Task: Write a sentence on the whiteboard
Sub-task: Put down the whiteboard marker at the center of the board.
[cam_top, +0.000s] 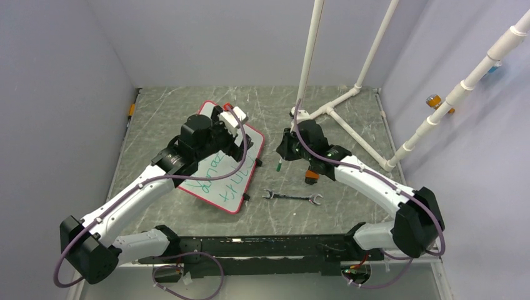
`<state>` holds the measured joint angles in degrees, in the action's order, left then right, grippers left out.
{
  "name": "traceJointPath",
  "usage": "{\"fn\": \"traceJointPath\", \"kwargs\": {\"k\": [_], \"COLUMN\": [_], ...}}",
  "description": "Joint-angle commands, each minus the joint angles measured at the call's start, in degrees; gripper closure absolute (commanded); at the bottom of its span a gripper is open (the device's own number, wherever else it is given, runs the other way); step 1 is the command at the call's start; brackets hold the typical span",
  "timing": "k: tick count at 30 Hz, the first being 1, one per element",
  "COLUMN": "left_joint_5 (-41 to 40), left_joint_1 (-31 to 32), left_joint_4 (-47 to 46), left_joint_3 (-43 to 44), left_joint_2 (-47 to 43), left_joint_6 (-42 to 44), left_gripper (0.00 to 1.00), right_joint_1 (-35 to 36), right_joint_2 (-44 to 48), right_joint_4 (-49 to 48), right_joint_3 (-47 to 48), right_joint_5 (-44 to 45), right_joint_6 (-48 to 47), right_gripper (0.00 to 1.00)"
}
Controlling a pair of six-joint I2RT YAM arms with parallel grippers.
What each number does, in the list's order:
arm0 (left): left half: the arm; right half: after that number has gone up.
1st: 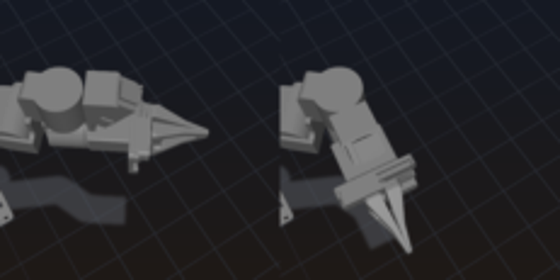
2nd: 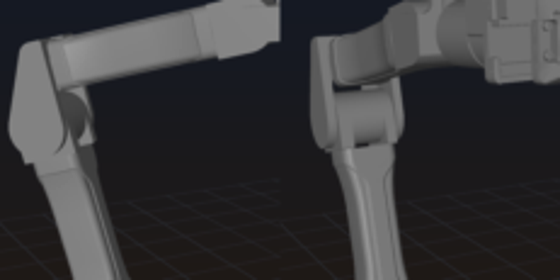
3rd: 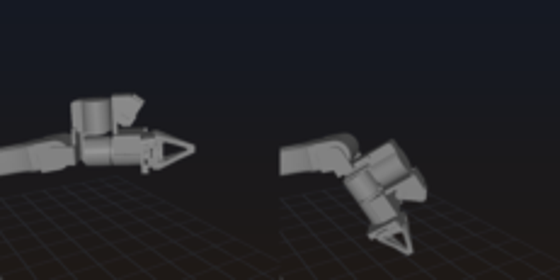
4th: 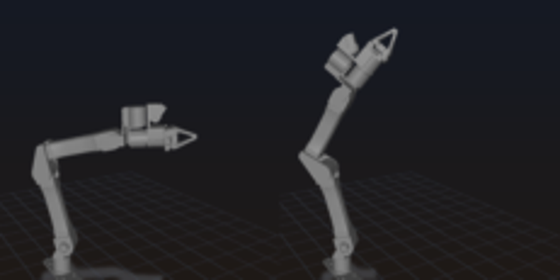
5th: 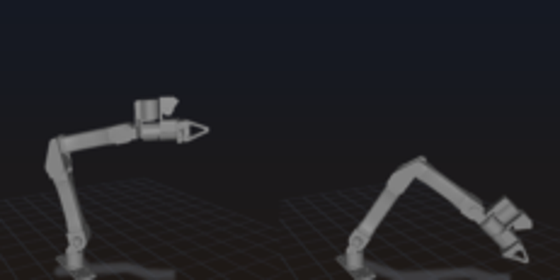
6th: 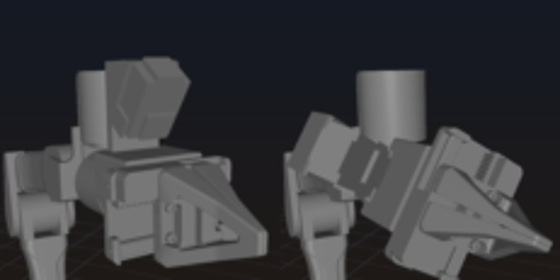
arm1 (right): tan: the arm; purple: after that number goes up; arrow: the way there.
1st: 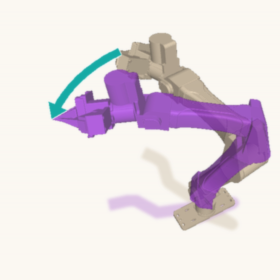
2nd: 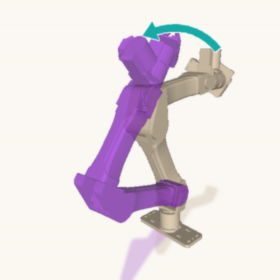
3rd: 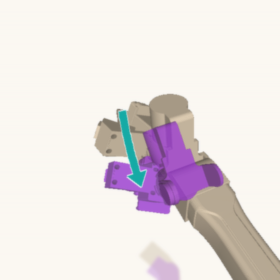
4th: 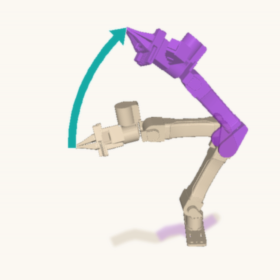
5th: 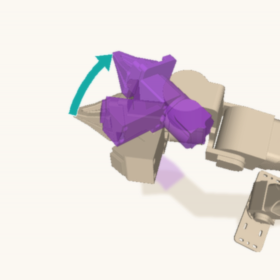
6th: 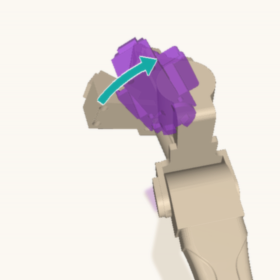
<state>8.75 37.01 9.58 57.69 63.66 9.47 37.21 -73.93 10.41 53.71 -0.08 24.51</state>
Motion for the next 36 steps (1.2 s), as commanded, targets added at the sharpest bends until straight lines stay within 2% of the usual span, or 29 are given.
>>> {"fn": "traceJointPath", "kwargs": {"k": [1, 3, 8, 17, 23, 30, 36], "left_joint_5": [-11.5, -14.0, -21.3, -26.3, -26.3, -26.4, -26.6], "left_joint_1": [0.2, 0.2, 0.2, 0.2, 0.3, 0.7, 0.9], "left_joint_4": [4.7, 6.7, 1.5, 2.6, 1.8, 1.9, 1.2], "left_joint_3": [7.0, 8.7, 5.1, 5.9, 5.0, 4.8, 4.2], "left_joint_2": [2.0, 2.8, -0.1, -1.0, -1.7, -2.3, -3.5], "left_joint_6": [-3.1, -3.1, -4.7, -4.1, -3.3, -2.8, -2.2], "left_gripper": [0.01, 0.00, 0.01, 0.01, 0.01, 0.01, 0.01], "right_joint_1": [-0.1, -0.2, -0.4, -1.0, -1.2, -1.5, -1.4], "right_joint_2": [-2.7, -4.4, -9.2, -17.5, -20.5, -21.3, -20.1], "right_joint_4": [4.3, 5.6, 8.0, 7.6, 7.2, 7.6, 8.2], "right_joint_3": [3.9, 4.6, 5.6, 4.8, 5.2, 5.7, 5.5], "right_joint_5": [6.0, 7.7, 10.6, 11.1, 12.6, 14.3, 16.4], "right_joint_6": [-0.4, -0.4, -0.4, 0.3, 0.1, -0.4, -0.6], "right_gripper": [1.00, 1.00, 1.00, 1.00, 1.00, 0.86, 0.61]}}
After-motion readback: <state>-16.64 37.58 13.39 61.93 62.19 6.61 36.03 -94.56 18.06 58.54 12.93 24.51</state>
